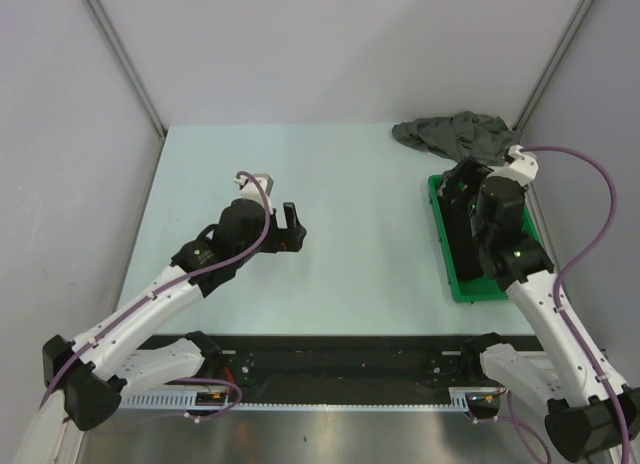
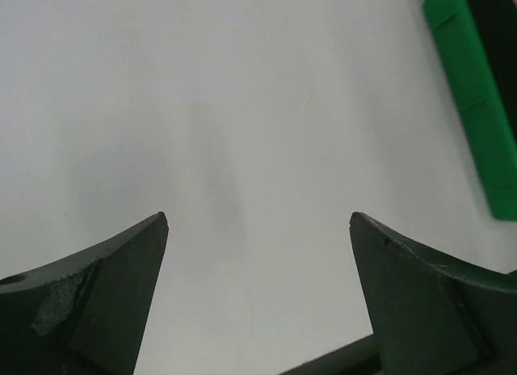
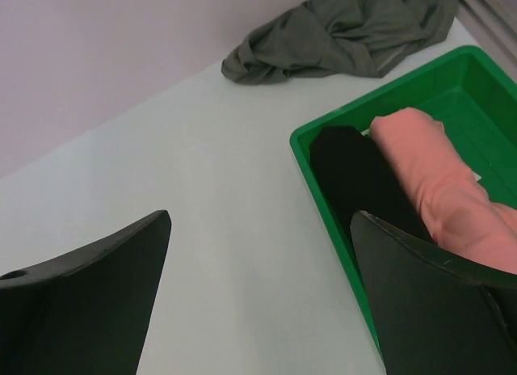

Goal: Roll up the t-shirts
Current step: Move the T-shirt to the center of the board.

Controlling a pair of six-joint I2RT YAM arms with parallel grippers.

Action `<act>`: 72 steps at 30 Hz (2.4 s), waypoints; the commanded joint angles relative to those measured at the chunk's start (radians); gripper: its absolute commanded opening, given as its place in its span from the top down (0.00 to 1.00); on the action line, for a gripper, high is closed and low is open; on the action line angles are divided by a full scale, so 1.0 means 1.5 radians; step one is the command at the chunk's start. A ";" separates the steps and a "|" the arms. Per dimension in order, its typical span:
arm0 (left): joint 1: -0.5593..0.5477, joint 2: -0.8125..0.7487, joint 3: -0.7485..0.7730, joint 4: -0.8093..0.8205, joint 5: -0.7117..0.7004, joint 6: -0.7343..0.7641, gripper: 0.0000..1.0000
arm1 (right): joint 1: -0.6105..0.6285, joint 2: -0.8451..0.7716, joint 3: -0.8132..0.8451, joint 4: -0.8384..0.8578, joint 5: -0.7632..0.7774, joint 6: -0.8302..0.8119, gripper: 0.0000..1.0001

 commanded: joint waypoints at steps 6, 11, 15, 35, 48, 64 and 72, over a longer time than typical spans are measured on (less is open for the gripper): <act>0.009 0.022 0.023 -0.024 0.041 -0.022 0.00 | -0.050 0.167 0.046 0.141 -0.086 -0.073 0.00; 0.018 0.034 0.041 -0.019 0.073 -0.021 0.00 | -0.150 0.355 0.126 0.237 -0.176 -0.065 0.00; 0.026 0.035 0.049 -0.018 0.100 -0.021 0.00 | -0.189 0.512 0.224 0.261 -0.197 -0.059 0.02; 0.062 0.101 0.059 -0.002 0.163 -0.012 0.00 | -0.235 1.068 0.697 0.259 -0.166 -0.049 0.13; 0.105 0.072 0.041 0.003 0.115 -0.030 0.00 | -0.119 0.962 0.724 0.196 -0.196 -0.191 1.00; 0.184 -0.021 -0.036 -0.017 0.096 -0.083 0.00 | 0.216 0.612 0.367 0.159 -0.220 -0.124 1.00; 0.186 -0.047 -0.150 0.087 0.184 -0.112 0.09 | 0.242 0.554 0.360 0.044 -0.188 -0.125 0.46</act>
